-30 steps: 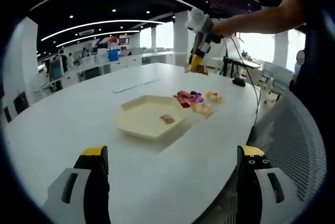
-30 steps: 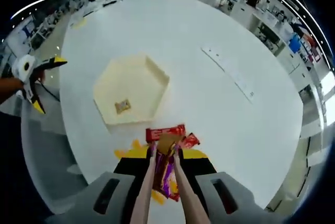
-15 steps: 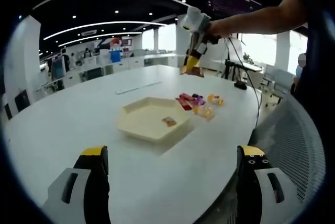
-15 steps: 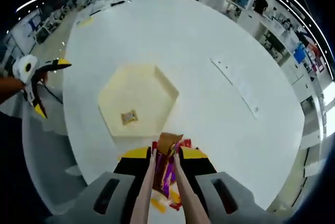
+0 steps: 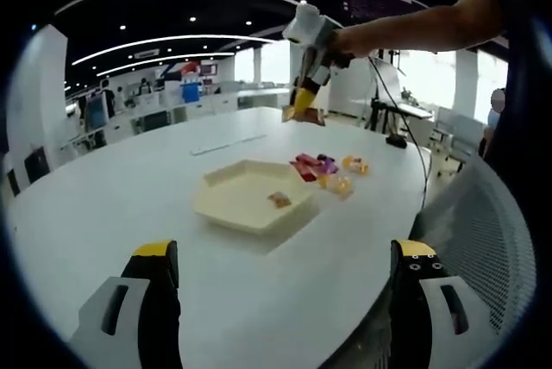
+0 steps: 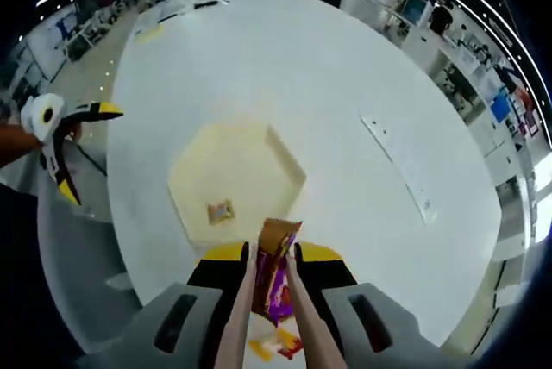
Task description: Place the target food into the container with the food tongs after gripping and lifting it, then release it inside without dropping or visibly crushing the food.
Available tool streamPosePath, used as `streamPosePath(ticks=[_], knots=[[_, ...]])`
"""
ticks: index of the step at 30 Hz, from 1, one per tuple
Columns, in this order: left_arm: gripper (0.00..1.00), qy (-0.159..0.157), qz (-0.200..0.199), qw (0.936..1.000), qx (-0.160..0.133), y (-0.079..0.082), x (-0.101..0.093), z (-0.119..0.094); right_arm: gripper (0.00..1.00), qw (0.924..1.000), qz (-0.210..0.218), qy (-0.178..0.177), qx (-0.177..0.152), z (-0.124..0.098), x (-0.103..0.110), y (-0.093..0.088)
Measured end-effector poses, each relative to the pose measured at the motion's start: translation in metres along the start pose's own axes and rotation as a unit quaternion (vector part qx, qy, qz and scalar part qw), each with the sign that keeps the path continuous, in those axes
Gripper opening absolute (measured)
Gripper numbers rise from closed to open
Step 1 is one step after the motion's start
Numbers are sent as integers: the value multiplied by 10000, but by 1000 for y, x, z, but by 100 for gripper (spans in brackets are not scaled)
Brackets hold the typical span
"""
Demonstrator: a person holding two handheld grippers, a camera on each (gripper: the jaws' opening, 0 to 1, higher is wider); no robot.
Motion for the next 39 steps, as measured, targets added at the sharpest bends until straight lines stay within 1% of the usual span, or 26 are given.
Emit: streamPosePath(ticks=[7, 17, 22, 30, 34, 39], knots=[[100, -27, -7, 10000, 24, -1, -1, 1, 20, 9998, -148, 94, -76, 6, 4, 18], [100, -30, -11, 10000, 39, -2, -1, 1, 20, 9987, -443, 186, -180, 9, 11, 56], [100, -28, -22, 10000, 38, -2, 0, 1, 20, 9982, -513, 226, -222, 11, 13, 70], [100, -46, -40, 10000, 50, -2, -1, 1, 20, 9967, -684, 310, -295, 17, 25, 94], [100, -35, -51, 10000, 44, -2, -1, 1, 20, 9961, -740, 339, -327, 18, 28, 102], [100, -19, -54, 10000, 35, -2, 0, 1, 20, 9958, -782, 325, -338, 19, 27, 105]])
Point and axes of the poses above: the point that each gripper's makers call its tool centre point, and the gripper's own axes: z roughly forward along the fingers, x roughly to its left, y roughly out of its top, the point moved 7 cm from there along -z, roughly backward along the fingers, and after that the axes turned 6 degrees about -y, right-handed, at the moved point
